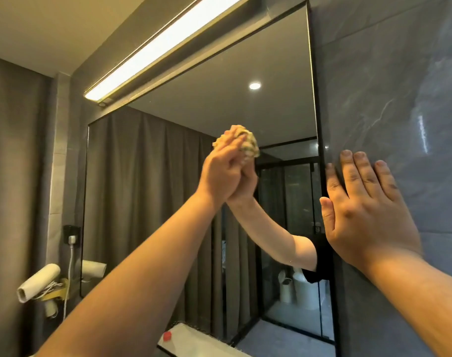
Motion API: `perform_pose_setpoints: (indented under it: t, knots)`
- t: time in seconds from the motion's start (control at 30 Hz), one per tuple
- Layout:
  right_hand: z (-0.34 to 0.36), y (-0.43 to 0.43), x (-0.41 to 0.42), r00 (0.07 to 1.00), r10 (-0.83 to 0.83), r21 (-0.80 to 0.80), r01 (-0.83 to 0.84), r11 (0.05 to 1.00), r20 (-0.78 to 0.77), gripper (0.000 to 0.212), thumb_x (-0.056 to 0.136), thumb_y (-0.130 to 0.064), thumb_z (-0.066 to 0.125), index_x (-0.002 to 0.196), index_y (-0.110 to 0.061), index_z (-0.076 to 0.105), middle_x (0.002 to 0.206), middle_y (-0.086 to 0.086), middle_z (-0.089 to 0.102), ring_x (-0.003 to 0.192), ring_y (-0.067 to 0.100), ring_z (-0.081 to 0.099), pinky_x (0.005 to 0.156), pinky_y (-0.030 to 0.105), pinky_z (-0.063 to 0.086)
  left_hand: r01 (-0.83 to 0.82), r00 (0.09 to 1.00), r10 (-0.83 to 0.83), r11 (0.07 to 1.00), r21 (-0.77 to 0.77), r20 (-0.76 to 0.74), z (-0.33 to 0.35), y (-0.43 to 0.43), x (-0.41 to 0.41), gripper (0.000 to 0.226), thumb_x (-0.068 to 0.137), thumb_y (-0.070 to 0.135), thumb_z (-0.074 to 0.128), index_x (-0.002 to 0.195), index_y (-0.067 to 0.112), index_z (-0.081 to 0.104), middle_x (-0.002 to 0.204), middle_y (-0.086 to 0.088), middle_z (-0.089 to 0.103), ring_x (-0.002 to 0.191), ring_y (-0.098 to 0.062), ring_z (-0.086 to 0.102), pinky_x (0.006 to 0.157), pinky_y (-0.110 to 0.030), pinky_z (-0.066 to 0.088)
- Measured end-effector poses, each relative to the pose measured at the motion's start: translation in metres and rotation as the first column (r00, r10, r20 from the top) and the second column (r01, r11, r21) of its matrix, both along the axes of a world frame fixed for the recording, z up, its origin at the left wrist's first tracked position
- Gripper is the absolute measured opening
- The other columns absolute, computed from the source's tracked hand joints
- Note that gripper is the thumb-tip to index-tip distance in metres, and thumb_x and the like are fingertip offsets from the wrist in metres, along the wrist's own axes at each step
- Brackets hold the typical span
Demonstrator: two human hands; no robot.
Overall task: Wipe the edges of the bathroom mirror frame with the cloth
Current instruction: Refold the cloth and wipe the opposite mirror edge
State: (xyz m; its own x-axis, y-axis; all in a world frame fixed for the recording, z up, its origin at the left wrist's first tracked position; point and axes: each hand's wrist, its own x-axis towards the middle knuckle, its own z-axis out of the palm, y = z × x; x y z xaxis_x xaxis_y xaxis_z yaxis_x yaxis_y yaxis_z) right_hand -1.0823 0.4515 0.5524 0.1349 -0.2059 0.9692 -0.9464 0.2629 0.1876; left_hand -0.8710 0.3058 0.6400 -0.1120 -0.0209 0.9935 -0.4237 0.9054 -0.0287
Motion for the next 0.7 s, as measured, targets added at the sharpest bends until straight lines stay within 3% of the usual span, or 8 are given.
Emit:
perform_pose_setpoints:
  t: [0.07,0.17,0.23,0.33,0.47,0.57,0.63,0.7]
  knots:
    - [0.0,0.0,0.0,1.0,-0.002,0.002,0.002,1.0,0.004,0.062,0.099,-0.036,0.023,0.145,0.002,0.04,0.154,0.028,0.03,0.145,0.042,0.025,0.12,0.055,0.016,0.05,0.987,-0.039,0.996,0.071,-0.155,0.01,-0.017,0.02,0.047,0.086,0.006,0.048,0.131,0.01,0.061,0.144,-0.005,0.051,0.135,-0.007,0.039,0.118,-0.024,0.024]
    - [0.001,0.0,-0.001,1.0,-0.009,0.006,0.009,1.0,-0.002,0.062,0.099,-0.036,0.023,0.146,0.001,0.039,0.154,0.028,0.03,0.146,0.042,0.025,0.121,0.055,0.015,-0.001,0.963,0.081,0.955,0.296,-0.257,0.012,-0.046,0.065,0.045,0.09,0.018,0.047,0.133,0.016,0.06,0.146,0.002,0.048,0.136,-0.007,0.04,0.111,-0.014,0.026]
    - [0.0,0.0,-0.001,1.0,-0.009,0.006,0.009,1.0,-0.002,0.061,0.099,-0.036,0.024,0.146,0.001,0.039,0.154,0.028,0.029,0.146,0.042,0.025,0.121,0.054,0.015,-0.076,0.939,0.209,0.901,0.428,-0.273,-0.001,-0.061,0.087,0.041,0.097,0.023,0.049,0.137,0.024,0.056,0.144,0.001,0.052,0.133,-0.018,0.047,0.109,-0.023,0.035]
    - [0.0,0.0,-0.001,1.0,-0.012,0.012,0.012,1.0,-0.001,0.062,0.1,-0.036,0.023,0.146,0.001,0.039,0.155,0.028,0.029,0.146,0.042,0.024,0.121,0.055,0.014,-0.054,0.903,0.276,0.832,0.551,-0.329,-0.018,-0.076,0.108,0.036,0.098,0.027,0.048,0.133,0.026,0.059,0.124,-0.01,0.065,0.117,-0.03,0.058,0.098,-0.034,0.045]
    - [0.001,0.001,0.0,1.0,-0.018,0.018,0.018,1.0,0.0,0.062,0.1,-0.036,0.023,0.145,0.002,0.039,0.154,0.028,0.03,0.146,0.042,0.025,0.121,0.055,0.014,0.016,0.89,0.252,0.816,0.578,-0.38,-0.019,-0.075,0.109,0.03,0.097,0.026,0.047,0.122,0.023,0.064,0.111,-0.009,0.068,0.107,-0.03,0.061,0.091,-0.035,0.048]
    - [0.001,0.001,0.0,1.0,-0.023,0.019,0.024,1.0,-0.002,0.062,0.1,-0.036,0.023,0.145,0.002,0.039,0.154,0.028,0.029,0.146,0.042,0.024,0.121,0.055,0.014,0.049,0.892,0.217,0.826,0.561,-0.397,-0.018,-0.072,0.103,0.028,0.098,0.025,0.045,0.119,0.023,0.063,0.108,0.001,0.063,0.105,-0.025,0.059,0.087,-0.029,0.044]
    - [0.001,0.001,0.001,1.0,-0.027,0.018,0.027,0.999,-0.005,0.062,0.099,-0.036,0.023,0.145,0.002,0.04,0.154,0.029,0.03,0.146,0.042,0.025,0.121,0.055,0.014,0.041,0.929,0.159,0.855,0.517,-0.336,-0.017,-0.067,0.098,0.027,0.098,0.027,0.041,0.113,0.025,0.062,0.107,0.009,0.061,0.103,-0.021,0.058,0.088,-0.031,0.044]
    - [0.001,0.001,0.001,0.999,-0.035,0.021,0.035,0.999,-0.005,0.062,0.099,-0.037,0.023,0.145,0.002,0.04,0.154,0.029,0.03,0.145,0.043,0.025,0.12,0.055,0.015,-0.002,0.968,0.11,0.904,0.428,-0.227,-0.014,-0.059,0.092,0.025,0.095,0.028,0.036,0.101,0.028,0.06,0.104,0.01,0.058,0.103,-0.022,0.057,0.094,-0.041,0.046]
